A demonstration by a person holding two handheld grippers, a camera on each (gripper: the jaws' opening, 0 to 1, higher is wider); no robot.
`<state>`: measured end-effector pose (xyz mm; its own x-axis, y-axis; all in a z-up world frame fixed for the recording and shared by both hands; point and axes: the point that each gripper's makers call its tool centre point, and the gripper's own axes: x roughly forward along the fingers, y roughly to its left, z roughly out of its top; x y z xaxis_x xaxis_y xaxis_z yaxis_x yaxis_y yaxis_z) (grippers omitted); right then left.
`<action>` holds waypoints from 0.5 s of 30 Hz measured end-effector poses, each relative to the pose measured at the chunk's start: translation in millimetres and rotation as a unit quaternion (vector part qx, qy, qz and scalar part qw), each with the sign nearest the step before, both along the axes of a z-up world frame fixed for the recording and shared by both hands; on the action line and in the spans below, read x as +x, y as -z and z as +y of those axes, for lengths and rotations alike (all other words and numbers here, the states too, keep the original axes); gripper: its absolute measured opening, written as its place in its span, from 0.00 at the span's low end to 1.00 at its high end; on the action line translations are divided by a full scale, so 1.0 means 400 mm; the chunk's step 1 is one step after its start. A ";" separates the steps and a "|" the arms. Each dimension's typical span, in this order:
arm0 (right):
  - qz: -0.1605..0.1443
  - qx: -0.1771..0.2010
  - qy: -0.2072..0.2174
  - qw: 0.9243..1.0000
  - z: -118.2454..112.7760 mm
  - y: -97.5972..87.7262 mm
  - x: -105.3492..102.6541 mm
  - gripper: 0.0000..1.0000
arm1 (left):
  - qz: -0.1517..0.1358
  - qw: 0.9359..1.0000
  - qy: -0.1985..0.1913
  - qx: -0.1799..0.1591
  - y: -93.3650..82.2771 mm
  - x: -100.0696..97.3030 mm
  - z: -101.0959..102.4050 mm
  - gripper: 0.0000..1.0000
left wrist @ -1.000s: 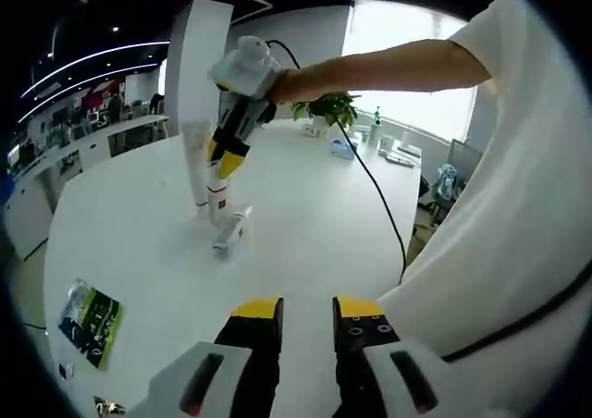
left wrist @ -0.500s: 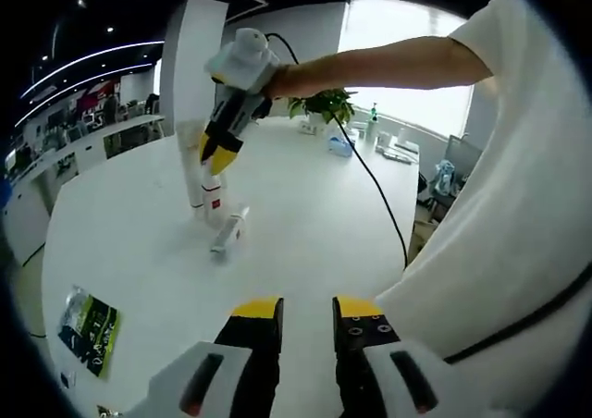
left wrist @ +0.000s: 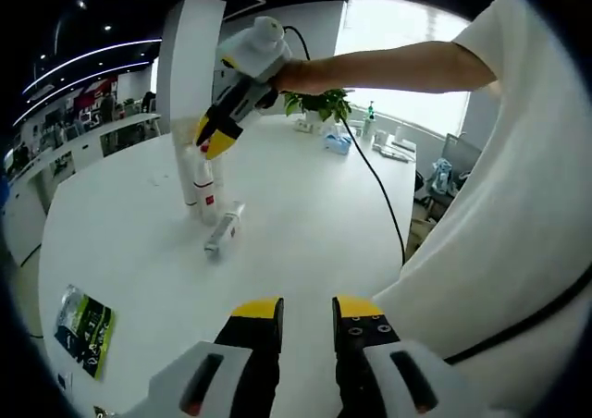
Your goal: Arrange the skincare products in the storage area until every visible bottle or jar stands upright without overlapping.
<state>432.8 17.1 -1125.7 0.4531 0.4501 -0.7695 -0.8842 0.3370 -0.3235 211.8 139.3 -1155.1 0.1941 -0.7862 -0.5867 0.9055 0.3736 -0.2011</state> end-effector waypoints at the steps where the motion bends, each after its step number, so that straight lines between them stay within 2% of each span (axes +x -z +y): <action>1: -0.003 0.006 0.003 1.000 0.000 0.001 -0.003 0.20 | 0.000 1.000 0.001 0.001 0.001 -0.001 0.000 0.22; 5: -0.012 0.007 0.002 1.000 0.002 0.018 -0.011 0.19 | 0.001 1.000 0.006 0.004 0.002 -0.003 -0.001 0.22; 8: -0.063 -0.031 -0.018 0.997 0.005 0.017 -0.002 0.19 | 0.001 1.000 0.007 0.007 0.003 -0.001 0.001 0.22; 11: -0.097 -0.049 -0.039 0.993 0.021 0.015 -0.005 0.19 | 0.002 1.000 0.005 0.009 0.005 0.001 0.004 0.22; 13: -0.103 -0.057 -0.046 0.992 0.029 0.019 -0.012 0.17 | 0.003 1.000 0.003 0.011 0.007 0.003 0.008 0.22; 15: -0.111 -0.084 -0.054 0.989 0.027 0.034 -0.016 0.17 | 0.004 1.000 0.000 0.009 0.007 0.004 0.009 0.22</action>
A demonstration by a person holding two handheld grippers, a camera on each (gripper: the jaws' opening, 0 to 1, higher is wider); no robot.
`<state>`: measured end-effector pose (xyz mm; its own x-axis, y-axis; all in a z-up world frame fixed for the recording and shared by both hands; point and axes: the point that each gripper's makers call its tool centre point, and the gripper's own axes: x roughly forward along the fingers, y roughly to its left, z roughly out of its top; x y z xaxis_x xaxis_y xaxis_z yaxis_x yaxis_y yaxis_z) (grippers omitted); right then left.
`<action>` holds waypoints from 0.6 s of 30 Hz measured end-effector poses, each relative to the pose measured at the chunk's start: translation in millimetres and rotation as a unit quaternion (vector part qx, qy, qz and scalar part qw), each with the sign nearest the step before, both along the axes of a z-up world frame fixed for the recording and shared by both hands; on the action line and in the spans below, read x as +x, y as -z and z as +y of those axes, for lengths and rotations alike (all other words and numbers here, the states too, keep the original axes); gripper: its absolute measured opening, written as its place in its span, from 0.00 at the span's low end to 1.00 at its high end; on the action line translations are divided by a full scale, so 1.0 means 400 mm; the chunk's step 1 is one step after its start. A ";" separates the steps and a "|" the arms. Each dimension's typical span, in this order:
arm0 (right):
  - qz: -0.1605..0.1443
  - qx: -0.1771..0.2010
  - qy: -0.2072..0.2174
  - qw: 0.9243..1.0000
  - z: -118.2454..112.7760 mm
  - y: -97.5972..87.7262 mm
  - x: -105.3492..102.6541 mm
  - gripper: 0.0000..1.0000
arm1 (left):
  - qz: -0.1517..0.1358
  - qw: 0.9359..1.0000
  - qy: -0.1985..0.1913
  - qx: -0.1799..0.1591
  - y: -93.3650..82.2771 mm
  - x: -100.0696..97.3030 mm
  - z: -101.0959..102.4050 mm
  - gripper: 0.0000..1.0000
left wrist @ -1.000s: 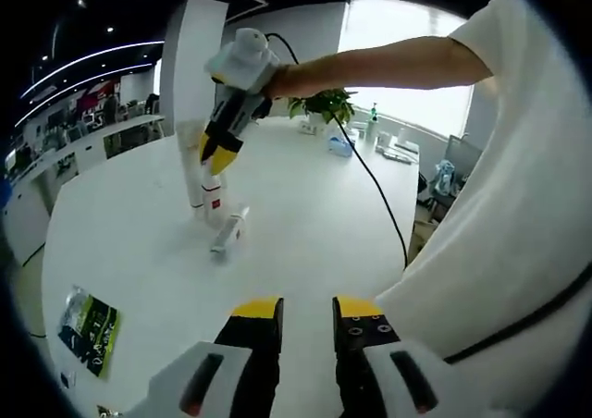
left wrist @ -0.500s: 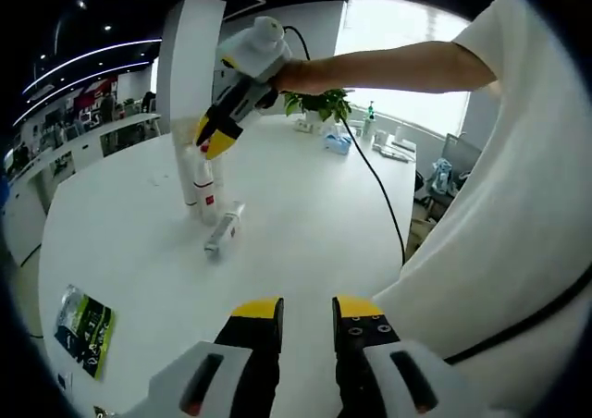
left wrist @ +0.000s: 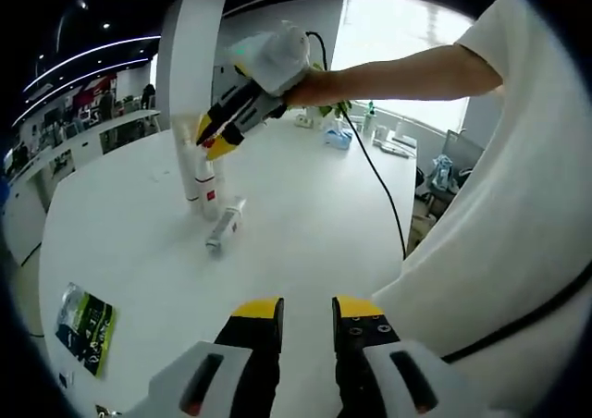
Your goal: Arrange the skincare products in the storage area until every visible bottle or jar stands upright without overlapping.
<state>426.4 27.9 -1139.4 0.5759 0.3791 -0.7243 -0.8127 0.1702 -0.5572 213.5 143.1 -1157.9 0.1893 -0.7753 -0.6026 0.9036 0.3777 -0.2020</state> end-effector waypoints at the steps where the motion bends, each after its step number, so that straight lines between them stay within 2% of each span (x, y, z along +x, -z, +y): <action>1: -0.002 -0.009 0.003 1.000 -0.004 0.006 0.001 0.16 | 0.001 1.000 -0.003 -0.004 -0.002 0.002 0.000 0.22; 4: 0.000 -0.017 0.001 1.000 -0.004 0.029 -0.006 0.16 | 0.004 1.000 -0.005 -0.004 0.000 0.004 0.002 0.22; 5: -0.016 -0.027 0.004 1.000 -0.011 0.029 -0.003 0.17 | 0.005 1.000 -0.005 -0.002 0.002 0.005 0.002 0.22; 8: -0.035 -0.043 -0.006 0.998 -0.011 0.028 0.001 0.15 | 0.006 1.000 -0.005 -0.001 0.003 0.007 0.001 0.22; 10: -0.061 -0.069 -0.016 0.996 -0.014 0.025 0.010 0.15 | 0.009 1.000 -0.007 -0.003 0.004 0.009 -0.001 0.22; 16: -0.092 -0.087 -0.029 0.992 -0.003 0.029 0.013 0.14 | 0.008 1.000 -0.001 0.004 0.011 0.008 -0.002 0.22; 18: -0.107 -0.098 -0.047 0.988 0.004 0.030 0.011 0.14 | 0.011 1.000 -0.004 0.003 0.012 0.011 0.000 0.22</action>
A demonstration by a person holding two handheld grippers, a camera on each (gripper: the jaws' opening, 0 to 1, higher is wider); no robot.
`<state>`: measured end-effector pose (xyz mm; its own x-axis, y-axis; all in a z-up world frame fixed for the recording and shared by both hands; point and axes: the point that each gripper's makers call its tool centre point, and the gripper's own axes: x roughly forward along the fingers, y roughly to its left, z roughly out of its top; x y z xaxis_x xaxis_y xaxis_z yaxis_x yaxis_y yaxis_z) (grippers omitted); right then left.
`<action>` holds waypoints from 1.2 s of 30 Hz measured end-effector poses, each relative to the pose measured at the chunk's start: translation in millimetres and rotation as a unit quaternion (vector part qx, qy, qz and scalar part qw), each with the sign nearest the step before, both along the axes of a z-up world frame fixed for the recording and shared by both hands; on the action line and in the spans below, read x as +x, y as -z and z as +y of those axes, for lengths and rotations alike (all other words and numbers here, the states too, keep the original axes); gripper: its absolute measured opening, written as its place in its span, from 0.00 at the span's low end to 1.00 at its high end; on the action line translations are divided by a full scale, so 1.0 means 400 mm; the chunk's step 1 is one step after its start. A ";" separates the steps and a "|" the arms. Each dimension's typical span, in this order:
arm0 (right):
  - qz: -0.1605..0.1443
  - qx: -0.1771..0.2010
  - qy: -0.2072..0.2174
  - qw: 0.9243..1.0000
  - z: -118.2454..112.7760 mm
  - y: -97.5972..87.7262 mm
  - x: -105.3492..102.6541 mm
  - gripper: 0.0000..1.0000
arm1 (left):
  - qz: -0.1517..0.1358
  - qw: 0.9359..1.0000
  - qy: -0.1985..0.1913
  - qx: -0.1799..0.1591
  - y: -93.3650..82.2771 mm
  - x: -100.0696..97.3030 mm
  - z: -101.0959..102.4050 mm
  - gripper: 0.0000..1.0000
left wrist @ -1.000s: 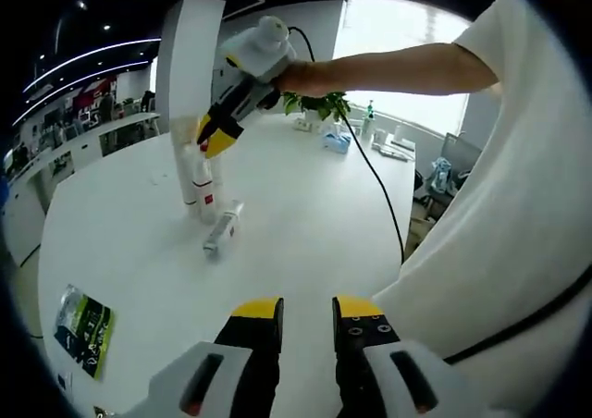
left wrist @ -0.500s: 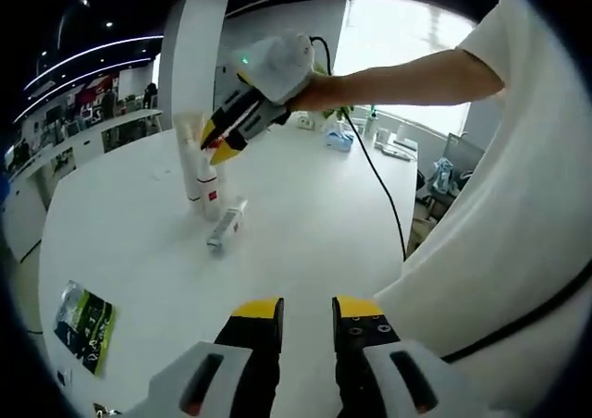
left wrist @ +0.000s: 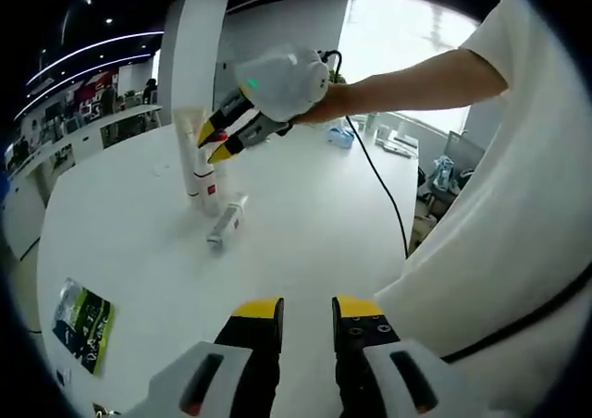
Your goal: Arrange the skincare products in the storage area until every visible bottle or jar stands upright without overlapping.
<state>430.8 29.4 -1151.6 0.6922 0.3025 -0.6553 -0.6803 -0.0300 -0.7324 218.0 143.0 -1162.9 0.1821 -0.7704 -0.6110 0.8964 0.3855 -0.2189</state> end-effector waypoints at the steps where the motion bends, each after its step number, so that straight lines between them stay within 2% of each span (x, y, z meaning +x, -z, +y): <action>1: -0.009 -0.010 -0.013 1.000 0.005 0.000 0.000 0.14 | 0.001 1.000 -0.002 0.000 0.001 0.002 0.001 0.22; 6: -0.033 -0.040 -0.044 0.998 0.003 0.003 -0.004 0.15 | 0.002 1.000 -0.005 -0.001 0.000 0.011 0.003 0.21; 12: -0.032 -0.031 -0.042 0.998 -0.007 -0.001 -0.007 0.15 | 0.004 1.000 -0.005 -0.001 0.004 0.014 0.002 0.21; 19: -0.005 0.021 -0.003 1.000 -0.017 0.000 -0.017 0.20 | 0.007 1.000 -0.002 -0.003 0.009 0.011 -0.002 0.21; 20: 0.004 0.045 0.009 0.999 -0.016 0.003 -0.021 0.20 | 0.008 1.000 -0.002 -0.003 0.009 0.012 -0.003 0.21; 21: 0.007 0.054 0.015 0.998 -0.018 0.002 -0.023 0.21 | 0.008 1.000 -0.002 -0.004 0.010 0.013 -0.003 0.21; 26: 0.006 0.061 0.019 0.998 -0.026 -0.006 -0.036 0.20 | 0.011 1.000 -0.003 -0.006 0.012 0.014 -0.005 0.21; 29: 0.018 0.112 0.050 0.992 -0.035 -0.012 -0.053 0.20 | 0.012 1.000 -0.002 -0.007 0.014 0.014 -0.006 0.21; 31: 0.013 0.122 0.056 0.991 -0.043 -0.016 -0.058 0.20 | 0.015 1.000 -0.003 -0.008 0.015 0.013 -0.007 0.21; 33: 0.027 0.152 0.092 0.984 -0.062 -0.011 -0.078 0.20 | 0.017 1.000 -0.004 -0.007 0.020 0.013 -0.007 0.21; 36: 0.051 0.202 0.133 0.969 -0.078 0.003 -0.116 0.21 | 0.033 0.999 -0.016 -0.018 0.024 0.021 -0.013 0.23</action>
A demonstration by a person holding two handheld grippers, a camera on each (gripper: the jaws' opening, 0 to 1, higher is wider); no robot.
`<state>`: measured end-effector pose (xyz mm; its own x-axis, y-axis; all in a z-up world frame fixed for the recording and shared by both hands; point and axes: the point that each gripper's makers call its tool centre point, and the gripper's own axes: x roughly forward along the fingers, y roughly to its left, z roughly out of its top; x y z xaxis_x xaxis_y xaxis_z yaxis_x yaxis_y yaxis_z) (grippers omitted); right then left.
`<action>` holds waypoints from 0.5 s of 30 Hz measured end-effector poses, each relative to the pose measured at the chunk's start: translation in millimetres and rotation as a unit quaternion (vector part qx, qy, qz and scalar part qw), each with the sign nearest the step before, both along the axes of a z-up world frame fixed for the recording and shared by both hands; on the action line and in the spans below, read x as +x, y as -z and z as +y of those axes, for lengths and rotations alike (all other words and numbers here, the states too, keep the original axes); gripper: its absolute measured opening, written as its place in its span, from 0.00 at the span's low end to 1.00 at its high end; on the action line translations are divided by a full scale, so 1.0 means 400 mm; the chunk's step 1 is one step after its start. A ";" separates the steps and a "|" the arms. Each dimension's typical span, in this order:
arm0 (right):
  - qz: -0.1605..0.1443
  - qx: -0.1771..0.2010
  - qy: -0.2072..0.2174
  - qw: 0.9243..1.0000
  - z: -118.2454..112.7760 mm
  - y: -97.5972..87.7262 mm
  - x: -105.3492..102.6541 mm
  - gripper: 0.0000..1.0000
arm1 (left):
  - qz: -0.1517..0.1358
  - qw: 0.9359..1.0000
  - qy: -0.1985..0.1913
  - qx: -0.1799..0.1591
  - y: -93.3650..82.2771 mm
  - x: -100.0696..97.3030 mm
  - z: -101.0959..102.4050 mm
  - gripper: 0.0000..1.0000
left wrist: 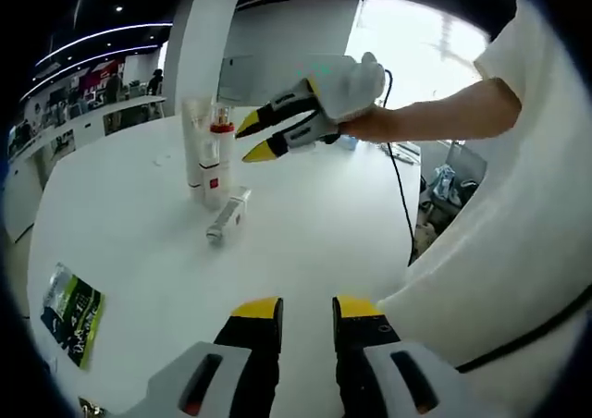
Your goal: Arrange the skincare products in the storage area until every visible bottle or jar stands upright without overlapping.
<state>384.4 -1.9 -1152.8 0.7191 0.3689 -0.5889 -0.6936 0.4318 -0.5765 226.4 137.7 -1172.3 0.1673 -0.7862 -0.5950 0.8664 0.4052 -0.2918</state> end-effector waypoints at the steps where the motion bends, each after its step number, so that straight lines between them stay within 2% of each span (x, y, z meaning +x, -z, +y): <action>1: 0.005 0.010 0.007 1.000 -0.003 0.005 -0.012 0.22 | 0.005 1.000 -0.003 -0.002 0.000 0.005 -0.003 0.24; 5: 0.040 0.074 0.050 0.995 -0.014 0.035 -0.085 0.26 | 0.008 1.000 -0.009 0.005 0.006 0.043 -0.022 0.26; 6: 0.057 0.105 0.065 0.991 -0.014 0.046 -0.119 0.29 | 0.012 1.000 -0.012 0.007 0.008 0.066 -0.034 0.28; 8: 0.067 0.146 0.093 0.983 -0.018 0.050 -0.153 0.33 | 0.015 1.000 -0.013 0.011 0.010 0.080 -0.040 0.32; 9: 0.071 0.163 0.106 0.978 -0.022 0.052 -0.171 0.35 | 0.007 1.000 -0.013 0.026 0.015 0.115 -0.054 0.34; 10: 0.073 0.167 0.113 0.977 -0.026 0.054 -0.179 0.36 | 0.003 0.999 -0.014 0.032 0.018 0.126 -0.058 0.36; 12: 0.080 0.191 0.150 0.967 -0.050 0.064 -0.220 0.37 | -0.009 0.997 -0.022 0.068 0.036 0.183 -0.068 0.39; 15: 0.085 0.204 0.192 0.956 -0.087 0.076 -0.277 0.37 | -0.032 0.993 -0.013 0.113 0.067 0.253 -0.093 0.39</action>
